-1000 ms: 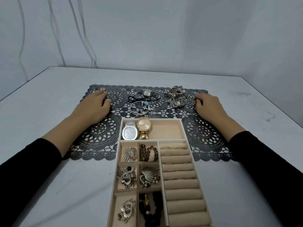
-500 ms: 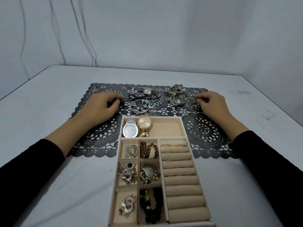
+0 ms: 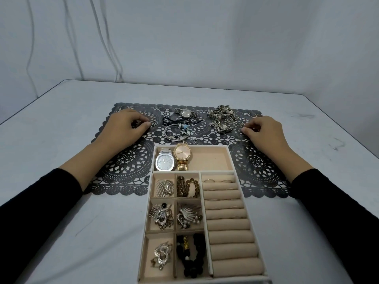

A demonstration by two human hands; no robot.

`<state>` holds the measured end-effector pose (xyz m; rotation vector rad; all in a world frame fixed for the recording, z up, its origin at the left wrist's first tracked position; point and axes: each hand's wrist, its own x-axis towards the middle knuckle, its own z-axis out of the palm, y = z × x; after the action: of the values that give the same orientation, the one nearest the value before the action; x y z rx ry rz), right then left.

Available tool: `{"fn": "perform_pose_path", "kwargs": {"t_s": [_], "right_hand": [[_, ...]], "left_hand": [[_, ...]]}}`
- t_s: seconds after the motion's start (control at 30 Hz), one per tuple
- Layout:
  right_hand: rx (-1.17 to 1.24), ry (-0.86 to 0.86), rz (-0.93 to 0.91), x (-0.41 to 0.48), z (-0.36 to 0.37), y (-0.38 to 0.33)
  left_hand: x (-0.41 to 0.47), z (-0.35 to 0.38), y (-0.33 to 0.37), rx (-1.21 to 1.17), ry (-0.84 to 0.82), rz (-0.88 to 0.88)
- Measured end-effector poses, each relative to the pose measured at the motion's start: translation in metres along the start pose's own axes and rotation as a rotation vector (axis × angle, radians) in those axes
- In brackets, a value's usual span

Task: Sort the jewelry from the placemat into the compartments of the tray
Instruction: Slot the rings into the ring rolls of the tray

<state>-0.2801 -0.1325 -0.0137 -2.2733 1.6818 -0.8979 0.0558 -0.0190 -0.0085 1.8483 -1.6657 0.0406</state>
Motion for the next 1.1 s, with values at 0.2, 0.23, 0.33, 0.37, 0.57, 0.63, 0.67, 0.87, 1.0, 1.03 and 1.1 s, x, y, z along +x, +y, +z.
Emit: {"fn": "perform_pose_path", "kwargs": {"t_s": [0.2,0.23,0.33,0.37,0.57,0.63,0.67,0.87,1.0,1.03,1.1], "right_hand": [[0.054,-0.003,-0.004,-0.002,-0.003,-0.001],[0.056,-0.008,-0.004,-0.002,-0.003,-0.001],[0.057,-0.021,-0.006,-0.003,-0.003,-0.004],[0.060,-0.027,-0.007,-0.003,-0.004,-0.005],[0.129,-0.083,0.037,-0.003,-0.009,-0.007],[0.102,-0.083,0.055,-0.002,-0.010,-0.005],[0.074,-0.082,0.056,-0.002,-0.010,-0.005],[-0.015,-0.140,0.044,0.002,-0.011,-0.004],[0.007,-0.241,0.074,0.008,-0.013,-0.005],[0.011,-0.253,0.074,0.009,-0.014,-0.004],[0.048,-0.245,0.075,0.008,-0.015,-0.003]], "left_hand": [[0.005,0.004,0.006,0.009,-0.006,-0.034],[0.006,0.005,0.007,0.015,-0.011,-0.032],[0.009,0.007,0.007,0.017,-0.023,-0.038],[0.009,0.007,0.007,0.011,-0.024,-0.042],[0.007,0.006,0.009,-0.030,0.007,-0.036],[0.005,0.007,0.010,-0.040,0.015,-0.009],[0.005,0.008,0.010,-0.041,0.020,0.004],[0.004,0.008,0.010,-0.040,0.035,0.034],[0.003,0.008,0.011,-0.040,0.035,0.052],[0.003,0.008,0.012,-0.044,0.036,0.053],[0.003,0.008,0.012,-0.055,0.038,0.048]]}}
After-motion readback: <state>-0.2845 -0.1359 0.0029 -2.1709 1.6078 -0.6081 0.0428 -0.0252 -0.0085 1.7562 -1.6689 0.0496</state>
